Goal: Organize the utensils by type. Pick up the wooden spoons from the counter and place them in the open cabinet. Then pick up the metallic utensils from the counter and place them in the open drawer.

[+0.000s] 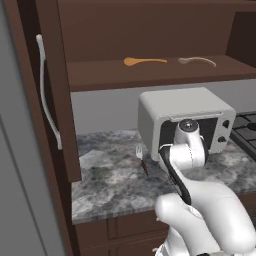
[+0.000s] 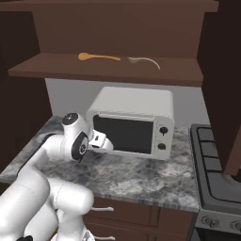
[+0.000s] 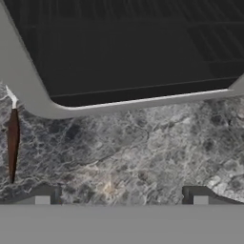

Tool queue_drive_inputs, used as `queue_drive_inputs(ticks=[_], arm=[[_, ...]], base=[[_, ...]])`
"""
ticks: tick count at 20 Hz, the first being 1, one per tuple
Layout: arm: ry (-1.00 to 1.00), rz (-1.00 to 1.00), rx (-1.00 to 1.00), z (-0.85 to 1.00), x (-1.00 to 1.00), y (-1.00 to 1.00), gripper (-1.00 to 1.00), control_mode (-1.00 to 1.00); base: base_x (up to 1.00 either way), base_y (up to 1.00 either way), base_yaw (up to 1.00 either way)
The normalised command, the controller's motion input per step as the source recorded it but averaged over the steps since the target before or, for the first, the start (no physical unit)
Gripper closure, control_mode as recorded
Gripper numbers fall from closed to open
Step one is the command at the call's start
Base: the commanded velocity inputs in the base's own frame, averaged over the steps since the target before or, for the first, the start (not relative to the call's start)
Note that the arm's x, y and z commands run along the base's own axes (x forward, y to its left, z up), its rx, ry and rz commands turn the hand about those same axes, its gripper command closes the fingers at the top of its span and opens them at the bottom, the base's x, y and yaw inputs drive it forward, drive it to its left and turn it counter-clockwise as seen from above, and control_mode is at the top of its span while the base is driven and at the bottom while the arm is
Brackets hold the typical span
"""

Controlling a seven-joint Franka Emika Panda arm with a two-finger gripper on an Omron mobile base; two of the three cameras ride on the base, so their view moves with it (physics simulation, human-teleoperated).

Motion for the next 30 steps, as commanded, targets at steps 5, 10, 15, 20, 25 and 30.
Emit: queue_drive_inputs(ticks=[5, 10, 15, 20, 25, 30], arm=[[0.0, 0.0, 0.0, -0.3, 0.08, 0.78, -1.0, -1.0], [0.02, 0.0, 0.08, -0.21, 0.36, 0.64, -1.0, -1.0], [0.3, 0.0, 0.12, -0.3, 0.2, 0.34, -1.0, -1.0], [0.12, 0.0, 0.12, -0.35, 0.16, 0.22, -1.0, -1.0], [0.0, 0.0, 0.01, -0.22, 0.2, 0.22, -1.0, -1.0], [0.0, -0.05, 0.0, -0.26, 0.11, 0.05, -1.0, -1.0]], base=[[0.0, 0.0, 0.0], [0.0, 0.0, 0.0], [0.0, 0.0, 0.0], [0.0, 0.0, 0.0], [0.0, 0.0, 0.0], [0.0, 0.0, 0.0]])
